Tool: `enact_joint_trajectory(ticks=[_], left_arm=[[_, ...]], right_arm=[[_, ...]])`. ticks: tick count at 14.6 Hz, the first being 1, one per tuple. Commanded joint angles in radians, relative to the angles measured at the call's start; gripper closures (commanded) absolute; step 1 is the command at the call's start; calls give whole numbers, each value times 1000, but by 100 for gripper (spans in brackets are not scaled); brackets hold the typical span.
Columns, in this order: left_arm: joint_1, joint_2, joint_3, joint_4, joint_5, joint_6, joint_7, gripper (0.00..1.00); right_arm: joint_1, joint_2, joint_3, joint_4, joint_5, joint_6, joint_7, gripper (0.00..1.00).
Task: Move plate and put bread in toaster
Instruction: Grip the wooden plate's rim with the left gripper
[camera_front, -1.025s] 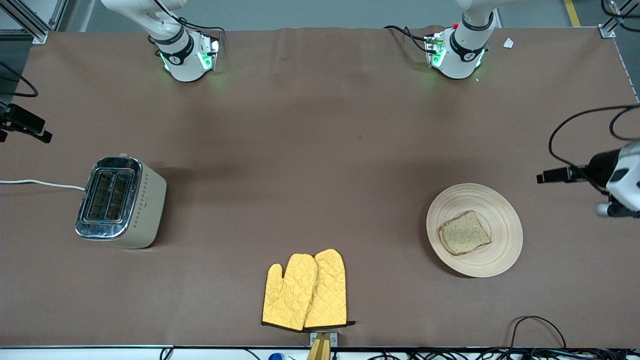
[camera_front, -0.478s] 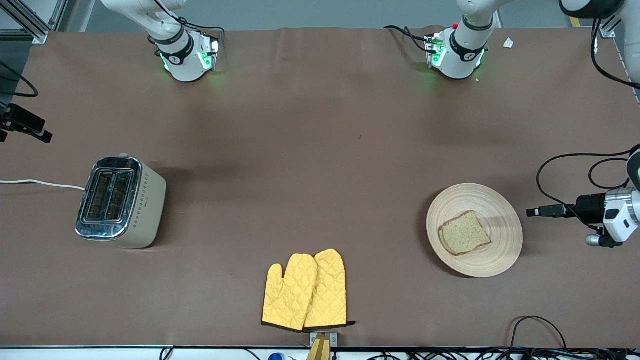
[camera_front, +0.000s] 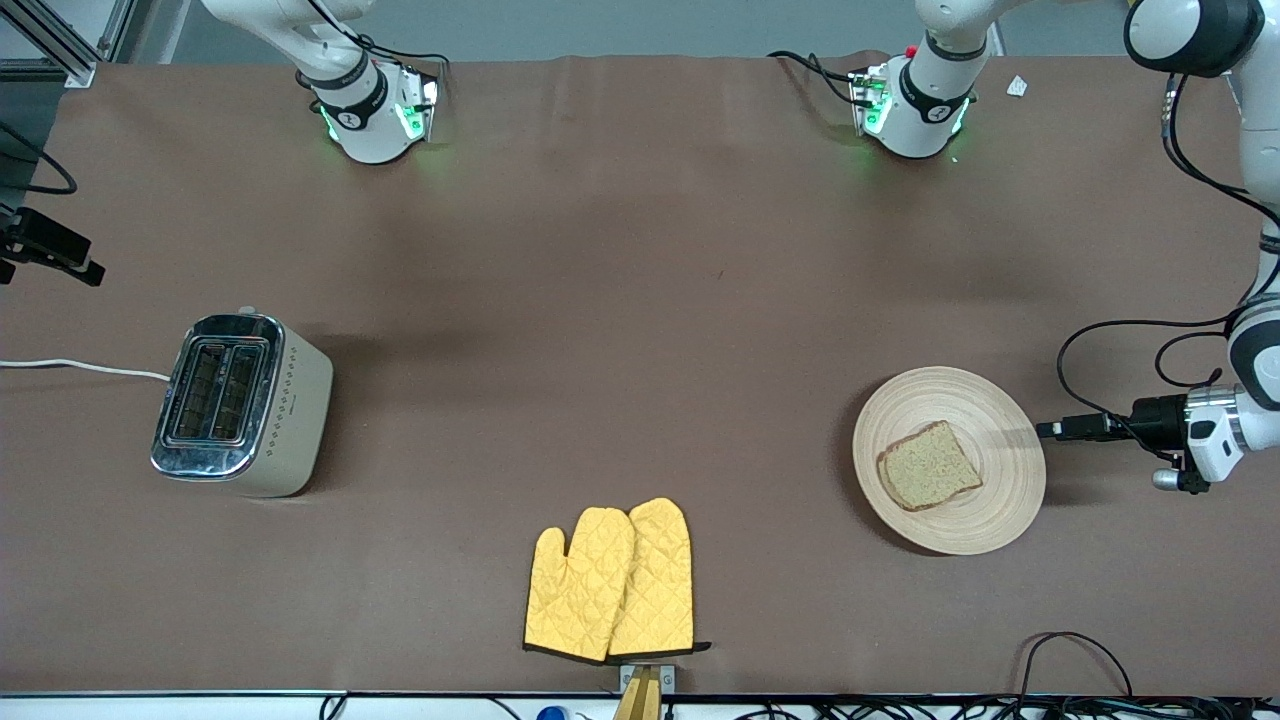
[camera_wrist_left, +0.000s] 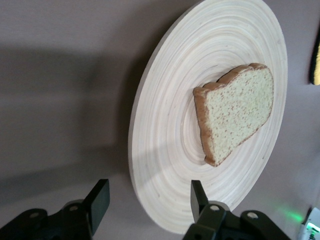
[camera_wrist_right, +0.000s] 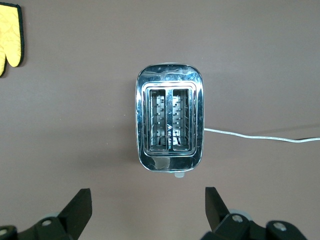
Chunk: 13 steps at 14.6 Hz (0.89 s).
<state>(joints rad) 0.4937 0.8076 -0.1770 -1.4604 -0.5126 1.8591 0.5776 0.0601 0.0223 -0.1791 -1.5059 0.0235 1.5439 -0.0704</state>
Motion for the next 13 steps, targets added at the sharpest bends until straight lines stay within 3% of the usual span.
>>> enact_joint_trajectory(ticks=[1, 6, 11, 13], left_arm=[[2, 39, -6, 20, -69, 20, 31, 33], [2, 64, -4, 18, -173, 51, 31, 51], [13, 90, -4, 18, -178, 51, 34, 79], [14, 94, -4, 18, -178, 51, 39, 86]], right_arm=[[1, -15, 0, -19, 6, -2, 6, 0], [3, -15, 0, -19, 6, -1, 6, 0], [3, -15, 0, -19, 6, -2, 6, 0], [3, -15, 0, -19, 6, -2, 6, 0]])
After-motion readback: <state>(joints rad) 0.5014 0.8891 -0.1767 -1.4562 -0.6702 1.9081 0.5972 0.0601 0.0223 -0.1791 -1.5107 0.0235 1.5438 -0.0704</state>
